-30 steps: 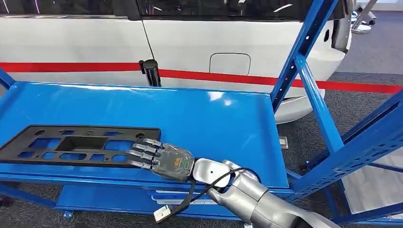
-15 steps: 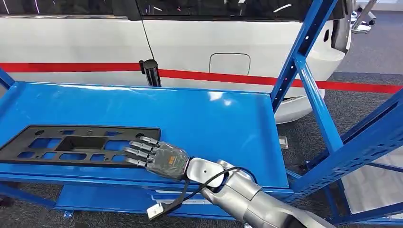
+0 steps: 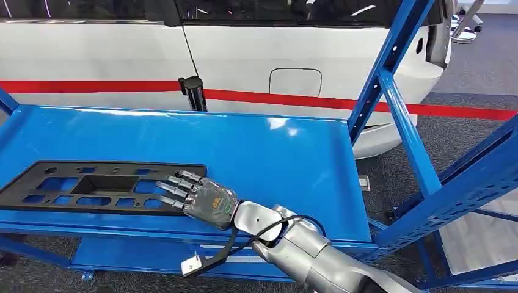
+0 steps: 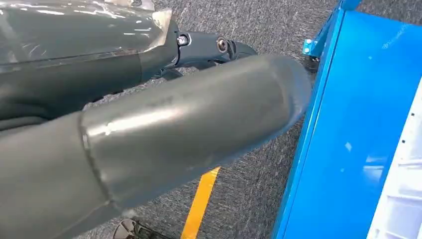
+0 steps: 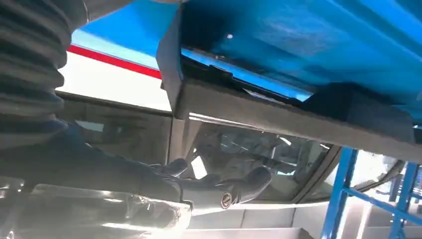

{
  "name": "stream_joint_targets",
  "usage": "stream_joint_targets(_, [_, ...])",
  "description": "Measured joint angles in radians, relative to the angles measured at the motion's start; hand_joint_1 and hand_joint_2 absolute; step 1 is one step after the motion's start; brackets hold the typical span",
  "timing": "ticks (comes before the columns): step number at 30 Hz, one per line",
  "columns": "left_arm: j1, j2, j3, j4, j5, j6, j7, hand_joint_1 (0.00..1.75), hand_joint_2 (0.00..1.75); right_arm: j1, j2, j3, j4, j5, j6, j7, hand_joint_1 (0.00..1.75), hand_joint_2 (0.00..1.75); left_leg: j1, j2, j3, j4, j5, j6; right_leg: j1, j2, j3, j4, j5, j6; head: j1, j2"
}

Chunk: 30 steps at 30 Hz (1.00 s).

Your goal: Take the parts from the cabinet and place them on the table.

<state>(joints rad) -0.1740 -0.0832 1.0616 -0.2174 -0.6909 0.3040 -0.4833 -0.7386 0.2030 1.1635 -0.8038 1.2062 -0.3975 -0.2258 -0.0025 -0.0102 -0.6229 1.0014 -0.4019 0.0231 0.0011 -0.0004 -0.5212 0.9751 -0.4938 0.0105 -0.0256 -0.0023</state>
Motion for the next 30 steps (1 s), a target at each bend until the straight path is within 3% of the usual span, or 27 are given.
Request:
stream_joint_targets(16, [-0.002,-0.005,-0.001,0.000,0.002,0.000,0.002,0.00,0.00,-0.012,0.045,-0.051,0.063,0.025,0.002,0.049,0.00,1.75,0.000,0.000,0.000,0.000,0.000,0.000,0.000,0.000,0.000,0.000,0.000,0.000,0.000,0.000])
stream_joint_targets(30, [-0.003,-0.007,-0.007,0.000,0.009,0.001,0.003,0.00,0.00,-0.016,0.071,-0.071,0.094,0.035,0.005,0.053,0.00,1.75,0.000,0.000,0.000,0.000,0.000,0.000,0.000,0.000,0.000,0.000,0.000,0.000,0.000,0.000])
